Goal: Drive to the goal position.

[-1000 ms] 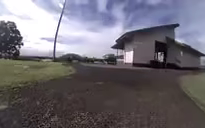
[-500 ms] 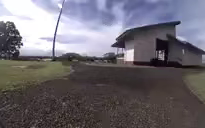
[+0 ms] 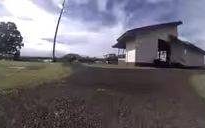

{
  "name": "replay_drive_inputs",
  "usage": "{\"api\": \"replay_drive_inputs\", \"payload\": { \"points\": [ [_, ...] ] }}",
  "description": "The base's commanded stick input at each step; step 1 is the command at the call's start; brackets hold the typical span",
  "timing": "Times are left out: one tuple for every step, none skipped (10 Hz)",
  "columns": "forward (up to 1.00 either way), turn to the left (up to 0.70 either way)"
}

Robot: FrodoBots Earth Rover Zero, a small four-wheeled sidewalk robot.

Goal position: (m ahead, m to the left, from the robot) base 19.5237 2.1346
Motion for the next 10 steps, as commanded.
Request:
{"api": "replay_drive_inputs", "payload": {
  "points": [
    [0.50,0.00],
    [0.50,0.00],
    [0.50,0.00],
    [0.50,0.00],
    [0.50,0.00],
    [0.50,0.00],
    [0.50,0.00],
    [0.50,0.00],
    [0.50,0.00],
    [0.50,0.00]
  ]
}}
